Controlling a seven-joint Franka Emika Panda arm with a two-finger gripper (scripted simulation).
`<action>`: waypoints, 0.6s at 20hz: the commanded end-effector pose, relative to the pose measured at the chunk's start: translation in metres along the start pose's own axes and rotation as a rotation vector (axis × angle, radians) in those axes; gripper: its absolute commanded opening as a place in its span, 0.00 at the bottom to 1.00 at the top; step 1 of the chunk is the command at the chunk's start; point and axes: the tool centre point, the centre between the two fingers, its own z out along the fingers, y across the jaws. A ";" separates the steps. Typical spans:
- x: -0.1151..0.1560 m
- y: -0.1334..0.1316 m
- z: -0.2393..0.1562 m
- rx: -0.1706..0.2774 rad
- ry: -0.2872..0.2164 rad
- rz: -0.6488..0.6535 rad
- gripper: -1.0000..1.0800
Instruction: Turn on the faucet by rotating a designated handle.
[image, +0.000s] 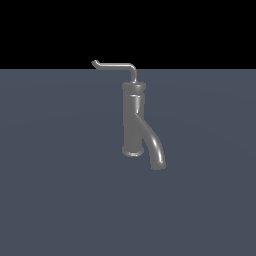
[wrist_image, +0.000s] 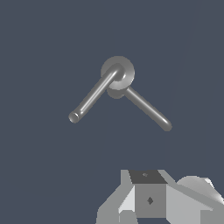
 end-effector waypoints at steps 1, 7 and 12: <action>0.008 -0.009 0.007 0.001 0.002 0.062 0.00; 0.026 -0.031 0.027 0.000 0.011 0.206 0.00; 0.040 -0.049 0.045 -0.002 0.022 0.327 0.00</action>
